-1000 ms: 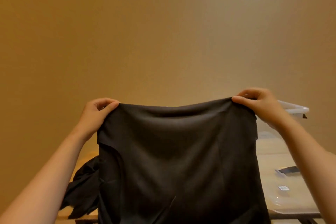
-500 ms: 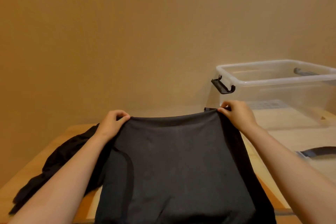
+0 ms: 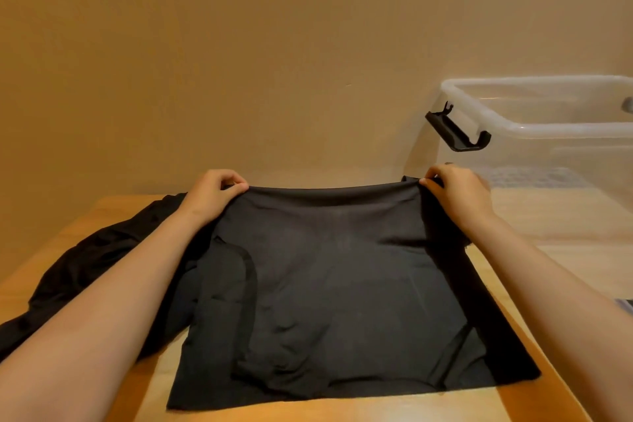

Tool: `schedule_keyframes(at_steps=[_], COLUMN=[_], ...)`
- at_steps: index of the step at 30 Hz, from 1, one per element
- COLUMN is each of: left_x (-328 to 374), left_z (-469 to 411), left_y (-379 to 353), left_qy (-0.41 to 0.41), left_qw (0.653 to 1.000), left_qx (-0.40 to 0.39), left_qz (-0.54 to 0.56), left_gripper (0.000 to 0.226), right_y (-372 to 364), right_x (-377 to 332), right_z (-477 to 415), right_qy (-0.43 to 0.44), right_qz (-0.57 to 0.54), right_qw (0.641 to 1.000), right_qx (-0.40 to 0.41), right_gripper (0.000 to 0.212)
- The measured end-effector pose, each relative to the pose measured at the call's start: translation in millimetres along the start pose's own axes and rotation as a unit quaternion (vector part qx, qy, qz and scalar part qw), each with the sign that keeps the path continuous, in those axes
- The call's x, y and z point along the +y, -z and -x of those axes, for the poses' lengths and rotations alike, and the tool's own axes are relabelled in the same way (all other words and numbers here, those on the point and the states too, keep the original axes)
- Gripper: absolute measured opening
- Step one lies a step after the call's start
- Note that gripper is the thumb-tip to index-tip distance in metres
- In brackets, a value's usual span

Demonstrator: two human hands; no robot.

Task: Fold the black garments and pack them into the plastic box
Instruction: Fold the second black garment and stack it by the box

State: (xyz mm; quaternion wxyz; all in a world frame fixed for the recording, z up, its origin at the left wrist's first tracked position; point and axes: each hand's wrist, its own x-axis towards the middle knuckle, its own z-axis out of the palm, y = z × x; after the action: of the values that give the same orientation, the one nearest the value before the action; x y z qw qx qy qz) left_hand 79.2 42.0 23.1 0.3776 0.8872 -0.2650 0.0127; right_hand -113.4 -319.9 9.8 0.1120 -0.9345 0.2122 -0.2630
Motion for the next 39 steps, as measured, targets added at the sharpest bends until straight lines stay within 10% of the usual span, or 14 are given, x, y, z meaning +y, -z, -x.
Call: schedule_keyframes(at_steps=[13, 22, 39], left_x=[31.2, 79.3, 69.6], left_z=[51.9, 197.9, 250.5], left_y=[-5.9, -77.8, -91.9], left_qy=[-0.049, -0.122, -0.202], left_qw=[0.996, 0.974, 0.955], left_qx=[-0.027, -0.193, -0.148], left_qz=[-0.067, -0.016, -0.16], left_gripper=[0.032, 0.043, 0.066], right_y=[19.6, 39.8, 57.6], right_x=[-13.8, -47.5, -29.3], right_z=[41.5, 202.8, 241.2], right_qy=[0.038, 0.099, 0.112], right_qz=[-0.069, -0.128, 0.008], right_qw=[0.996, 0.971, 0.966], right_qx=[-0.032, -0.174, -0.235], right_gripper=[0.03, 0.035, 0.08])
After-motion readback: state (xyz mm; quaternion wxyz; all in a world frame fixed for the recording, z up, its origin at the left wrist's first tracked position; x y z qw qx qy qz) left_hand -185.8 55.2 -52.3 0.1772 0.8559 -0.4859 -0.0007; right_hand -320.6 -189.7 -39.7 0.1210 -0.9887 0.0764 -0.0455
